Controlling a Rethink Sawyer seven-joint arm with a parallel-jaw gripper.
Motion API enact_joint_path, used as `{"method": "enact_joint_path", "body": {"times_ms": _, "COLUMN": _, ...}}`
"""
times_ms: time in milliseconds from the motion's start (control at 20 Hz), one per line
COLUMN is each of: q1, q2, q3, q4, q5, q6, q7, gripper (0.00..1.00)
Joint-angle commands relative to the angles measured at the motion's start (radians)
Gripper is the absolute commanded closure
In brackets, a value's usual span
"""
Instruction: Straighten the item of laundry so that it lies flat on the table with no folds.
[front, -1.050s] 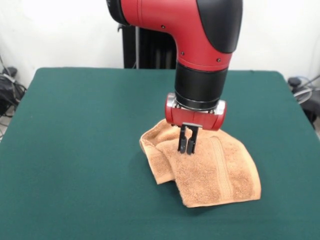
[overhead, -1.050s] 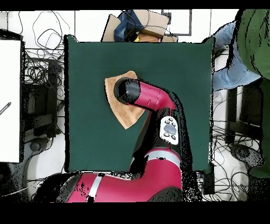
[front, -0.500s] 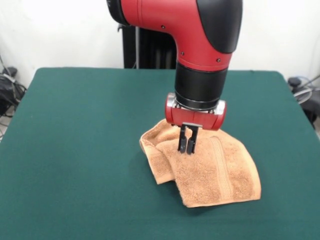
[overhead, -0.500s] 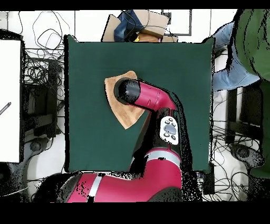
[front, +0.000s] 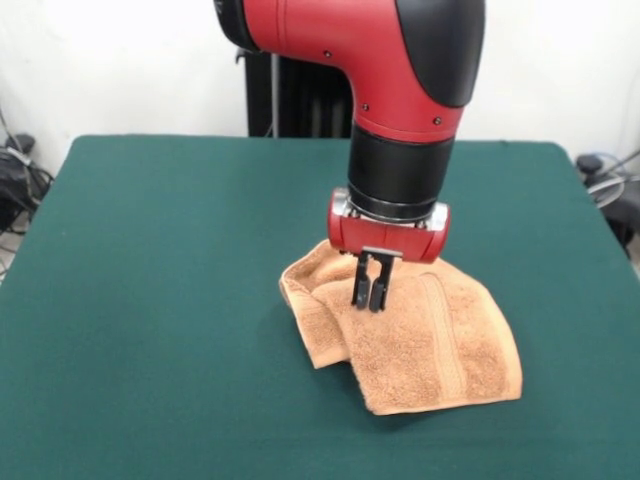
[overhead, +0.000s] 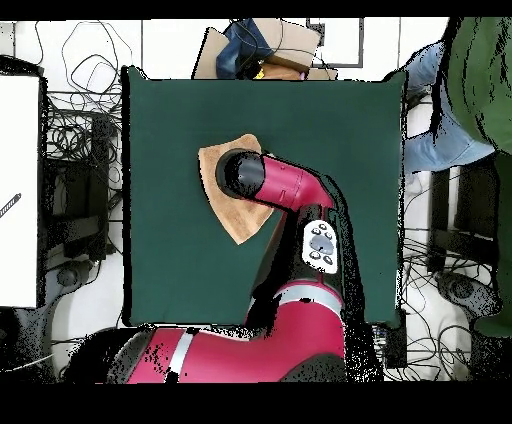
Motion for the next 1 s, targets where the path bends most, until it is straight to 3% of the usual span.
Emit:
{"method": "enact_joint_path", "body": {"times_ms": 50, "q1": 0.004, "q2": 0.043, "q3": 0.076, "q4": 0.078, "q5": -0.063, "q6": -0.064, "q7": 0.112, "gripper": 1.00}}
{"method": "enact_joint_path", "body": {"times_ms": 750, "q1": 0.006, "q2": 0.054, "q3": 0.060, "q4": 0.043, "q5": -0.053, "q6": -0.011, "q7": 0.133, "gripper": 1.00}}
{"method": "enact_joint_path", "body": {"times_ms": 1000, "q1": 0.018, "q2": 0.052, "q3": 0.044, "q4": 0.050, "q5": -0.062, "q6": -0.045, "q7": 0.143, "gripper": 1.00}}
